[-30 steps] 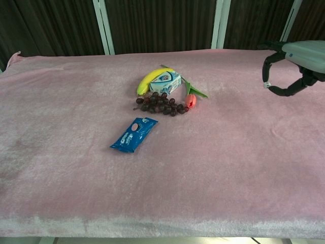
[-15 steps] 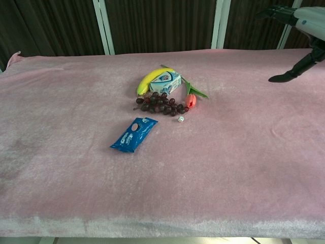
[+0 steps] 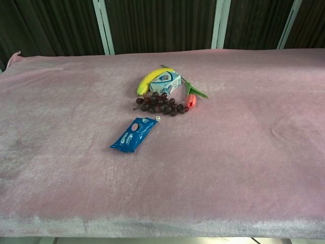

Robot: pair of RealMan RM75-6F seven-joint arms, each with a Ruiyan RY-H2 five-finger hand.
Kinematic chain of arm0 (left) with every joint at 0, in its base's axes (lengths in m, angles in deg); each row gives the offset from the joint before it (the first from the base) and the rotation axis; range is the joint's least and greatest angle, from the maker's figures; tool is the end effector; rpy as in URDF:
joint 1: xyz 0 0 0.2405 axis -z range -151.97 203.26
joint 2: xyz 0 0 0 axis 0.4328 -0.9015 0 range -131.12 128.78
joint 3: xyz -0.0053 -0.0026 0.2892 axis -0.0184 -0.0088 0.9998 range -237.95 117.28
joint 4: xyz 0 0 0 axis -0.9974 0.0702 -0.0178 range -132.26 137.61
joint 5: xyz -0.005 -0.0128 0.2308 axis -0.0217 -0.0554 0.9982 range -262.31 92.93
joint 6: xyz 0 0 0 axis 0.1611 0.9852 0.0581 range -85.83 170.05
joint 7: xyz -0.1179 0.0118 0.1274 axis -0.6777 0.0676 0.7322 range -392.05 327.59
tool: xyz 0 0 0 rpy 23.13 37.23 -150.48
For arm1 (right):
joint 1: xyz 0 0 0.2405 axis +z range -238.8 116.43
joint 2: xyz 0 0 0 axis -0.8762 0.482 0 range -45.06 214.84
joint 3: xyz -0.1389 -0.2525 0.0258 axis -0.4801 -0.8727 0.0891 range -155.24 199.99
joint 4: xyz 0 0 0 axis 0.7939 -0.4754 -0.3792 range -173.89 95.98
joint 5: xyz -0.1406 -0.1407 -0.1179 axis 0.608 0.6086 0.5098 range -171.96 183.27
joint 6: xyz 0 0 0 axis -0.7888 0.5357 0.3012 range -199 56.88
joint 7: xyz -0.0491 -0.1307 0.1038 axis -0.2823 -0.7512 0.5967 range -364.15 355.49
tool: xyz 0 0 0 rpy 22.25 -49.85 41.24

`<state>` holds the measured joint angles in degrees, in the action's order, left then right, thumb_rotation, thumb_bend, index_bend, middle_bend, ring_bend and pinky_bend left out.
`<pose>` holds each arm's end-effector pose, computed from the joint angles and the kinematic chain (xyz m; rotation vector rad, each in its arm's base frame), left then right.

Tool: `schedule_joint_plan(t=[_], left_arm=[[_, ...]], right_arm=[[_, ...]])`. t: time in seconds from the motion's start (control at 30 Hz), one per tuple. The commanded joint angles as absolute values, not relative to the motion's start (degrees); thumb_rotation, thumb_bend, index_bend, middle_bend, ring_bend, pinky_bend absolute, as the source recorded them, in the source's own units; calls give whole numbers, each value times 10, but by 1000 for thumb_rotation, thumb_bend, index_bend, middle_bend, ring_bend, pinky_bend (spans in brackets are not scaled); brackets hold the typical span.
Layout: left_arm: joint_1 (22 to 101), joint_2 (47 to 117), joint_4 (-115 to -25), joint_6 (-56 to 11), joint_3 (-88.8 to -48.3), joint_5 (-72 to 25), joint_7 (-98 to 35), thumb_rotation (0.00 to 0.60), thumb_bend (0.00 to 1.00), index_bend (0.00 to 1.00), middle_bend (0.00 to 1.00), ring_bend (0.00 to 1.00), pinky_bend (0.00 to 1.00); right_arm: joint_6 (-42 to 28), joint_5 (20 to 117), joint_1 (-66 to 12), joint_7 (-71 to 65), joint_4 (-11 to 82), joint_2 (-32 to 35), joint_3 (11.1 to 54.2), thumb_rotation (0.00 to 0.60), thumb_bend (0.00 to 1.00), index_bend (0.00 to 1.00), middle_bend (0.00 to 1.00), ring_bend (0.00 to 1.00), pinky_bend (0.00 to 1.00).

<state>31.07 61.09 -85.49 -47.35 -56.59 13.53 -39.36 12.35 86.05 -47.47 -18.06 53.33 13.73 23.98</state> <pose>-0.3379 0.1893 0.1508 -1.5922 -0.8739 -1.0049 -0.3188 -0.2604 0.1060 1.4723 -0.7999 0.8484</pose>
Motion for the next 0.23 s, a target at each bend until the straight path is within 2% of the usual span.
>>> schedule_joint_plan(t=[0.03, 0.23], left_arm=[[312, 613, -857, -469, -565, 136, -385, 600, 407, 0, 0, 0, 16], [313, 612, -859, -465, -567, 132, -386, 600, 406, 0, 0, 0, 15]], right_arm=[[158, 889, -503, -156, 508, 136, 225, 600, 176, 0, 0, 0, 0], [140, 887, -504, -159, 509, 135, 230, 600, 176, 0, 0, 0, 0]])
